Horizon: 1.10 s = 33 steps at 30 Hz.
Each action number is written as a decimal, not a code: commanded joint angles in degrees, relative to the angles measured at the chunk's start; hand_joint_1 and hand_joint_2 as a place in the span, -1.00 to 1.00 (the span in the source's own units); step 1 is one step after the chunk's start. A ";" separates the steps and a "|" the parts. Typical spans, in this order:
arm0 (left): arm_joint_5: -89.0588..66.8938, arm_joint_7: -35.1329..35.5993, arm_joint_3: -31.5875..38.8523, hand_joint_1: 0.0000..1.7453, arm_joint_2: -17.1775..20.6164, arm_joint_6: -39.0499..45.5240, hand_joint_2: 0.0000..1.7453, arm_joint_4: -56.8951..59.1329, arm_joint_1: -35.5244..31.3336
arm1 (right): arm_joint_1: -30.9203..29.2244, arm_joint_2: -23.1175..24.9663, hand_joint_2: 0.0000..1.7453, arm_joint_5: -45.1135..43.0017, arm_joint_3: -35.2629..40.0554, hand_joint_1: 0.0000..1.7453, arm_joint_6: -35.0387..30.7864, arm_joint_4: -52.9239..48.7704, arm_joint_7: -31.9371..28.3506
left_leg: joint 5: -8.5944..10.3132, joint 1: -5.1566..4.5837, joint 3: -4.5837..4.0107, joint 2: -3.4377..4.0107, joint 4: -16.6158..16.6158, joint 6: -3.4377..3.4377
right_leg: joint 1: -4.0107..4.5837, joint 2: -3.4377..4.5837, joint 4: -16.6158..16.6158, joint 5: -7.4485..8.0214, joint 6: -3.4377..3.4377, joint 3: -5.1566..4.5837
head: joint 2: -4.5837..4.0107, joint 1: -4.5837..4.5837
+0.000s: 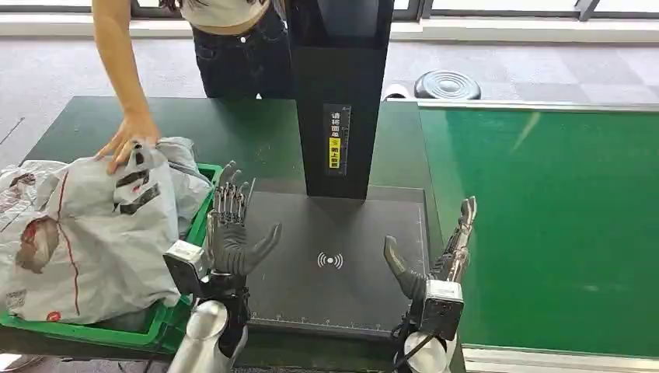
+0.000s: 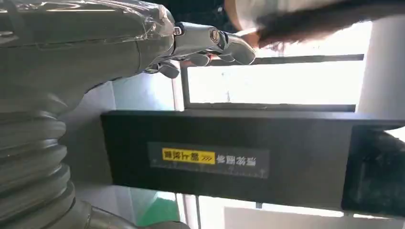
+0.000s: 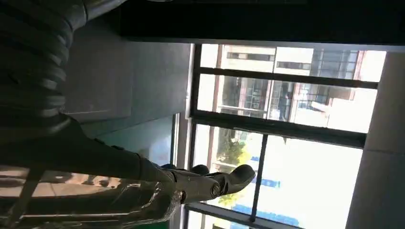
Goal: Moved the parcel from conveyor to table for the left to box.
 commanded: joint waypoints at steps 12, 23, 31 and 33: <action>-0.05 0.00 -2.25 -1.00 -2.58 1.61 1.00 3.79 4.50 | -0.48 -1.62 1.00 -0.58 2.03 -1.00 -0.18 3.36 -0.13 | -0.03 -0.01 0.19 0.07 -0.11 0.05 | -0.01 0.05 -0.14 0.00 0.02 0.18 | 0.00 0.02; -0.30 0.00 -1.85 -1.00 -2.43 3.10 1.00 2.24 5.67 | -1.34 -1.38 1.00 -0.54 2.02 -1.00 1.37 4.61 -0.13 | -0.01 -0.04 0.30 0.21 -0.25 0.08 | -0.03 0.17 -0.26 0.06 0.03 0.26 | 0.00 0.02; -0.62 0.00 -2.14 -1.00 -2.50 3.38 1.00 2.06 5.63 | -1.60 -1.40 1.00 -0.53 1.58 -1.00 1.76 4.37 -0.13 | -0.03 -0.04 0.17 0.12 -0.11 0.05 | -0.04 0.10 -0.11 0.01 0.03 0.15 | 0.00 0.02; -0.68 0.00 -2.17 -1.00 -2.54 3.44 1.00 2.16 5.54 | -1.60 -1.37 1.00 -0.49 1.52 -1.00 1.81 4.35 -0.13 | -0.02 -0.03 0.29 0.17 -0.24 0.08 | -0.02 0.13 -0.25 0.04 0.04 0.27 | 0.00 0.02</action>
